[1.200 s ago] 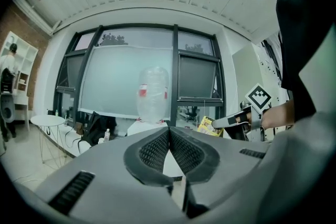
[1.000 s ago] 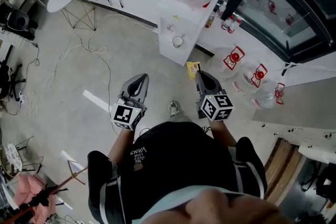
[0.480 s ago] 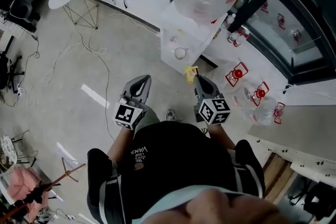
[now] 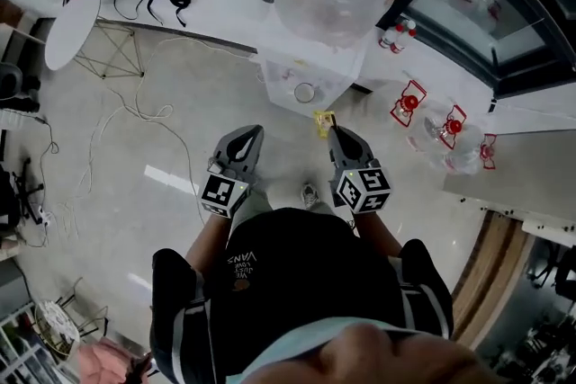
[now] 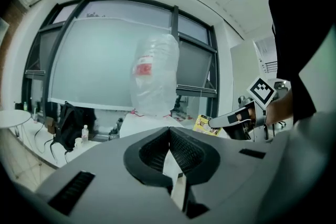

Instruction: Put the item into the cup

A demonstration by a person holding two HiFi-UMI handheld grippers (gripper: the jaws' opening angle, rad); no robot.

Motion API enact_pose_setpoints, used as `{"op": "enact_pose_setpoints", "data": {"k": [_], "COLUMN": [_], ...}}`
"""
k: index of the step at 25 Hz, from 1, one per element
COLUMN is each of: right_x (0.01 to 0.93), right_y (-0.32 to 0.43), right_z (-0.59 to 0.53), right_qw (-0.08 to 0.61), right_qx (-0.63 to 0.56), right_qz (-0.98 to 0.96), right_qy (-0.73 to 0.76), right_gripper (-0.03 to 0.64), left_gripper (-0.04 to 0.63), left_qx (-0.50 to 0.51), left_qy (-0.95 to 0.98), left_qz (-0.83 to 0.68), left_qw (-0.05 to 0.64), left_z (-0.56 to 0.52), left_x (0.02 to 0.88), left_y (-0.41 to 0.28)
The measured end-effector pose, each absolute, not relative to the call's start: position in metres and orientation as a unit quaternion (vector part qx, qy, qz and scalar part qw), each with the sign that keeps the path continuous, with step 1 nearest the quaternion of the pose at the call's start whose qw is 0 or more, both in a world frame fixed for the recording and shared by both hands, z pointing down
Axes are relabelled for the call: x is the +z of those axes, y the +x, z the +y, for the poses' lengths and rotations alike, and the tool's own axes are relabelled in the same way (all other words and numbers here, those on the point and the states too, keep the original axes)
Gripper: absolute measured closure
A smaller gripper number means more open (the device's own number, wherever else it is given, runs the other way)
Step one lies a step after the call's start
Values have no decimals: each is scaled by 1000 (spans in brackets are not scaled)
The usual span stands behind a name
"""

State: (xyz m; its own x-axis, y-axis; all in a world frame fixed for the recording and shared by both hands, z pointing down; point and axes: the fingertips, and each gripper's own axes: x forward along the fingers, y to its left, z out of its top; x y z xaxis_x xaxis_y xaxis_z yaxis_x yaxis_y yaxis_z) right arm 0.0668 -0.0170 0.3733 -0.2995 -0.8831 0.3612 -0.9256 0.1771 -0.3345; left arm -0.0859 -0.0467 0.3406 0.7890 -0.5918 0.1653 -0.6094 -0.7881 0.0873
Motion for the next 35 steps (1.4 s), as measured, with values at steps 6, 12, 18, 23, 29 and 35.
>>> {"op": "enact_pose_setpoints", "data": {"k": [6,12,18,23,29,35], "right_x": [394,426,472,520,573,617], "right_y": [62,75,75,79,83,72], "right_z": [-61,-87,-117,-135,-158,-184], "right_qw": [31,24,23,23,44,77], "right_qx": [277,285,290,295,294,293], "right_qz": [-712,-683,-669,-659,-656,-662], "right_qy": [645,672,684,692,694,686], "right_gripper": [574,574,574,574,574,574], "left_gripper": [575,575,575,575,575,574], "left_qx": [93,111,122,141,159,181], "left_qy": [962,971,976,978,976,974], "left_qz": [-251,-204,-171,-150,-145,-131], "left_qw": [62,60,51,38,33,39], "left_z": [-115,-144,-171,-191,-215,-227], "left_x": [368,414,466,521,587,654], "left_y": [-92,-69,-56,-45,-33,-24]}}
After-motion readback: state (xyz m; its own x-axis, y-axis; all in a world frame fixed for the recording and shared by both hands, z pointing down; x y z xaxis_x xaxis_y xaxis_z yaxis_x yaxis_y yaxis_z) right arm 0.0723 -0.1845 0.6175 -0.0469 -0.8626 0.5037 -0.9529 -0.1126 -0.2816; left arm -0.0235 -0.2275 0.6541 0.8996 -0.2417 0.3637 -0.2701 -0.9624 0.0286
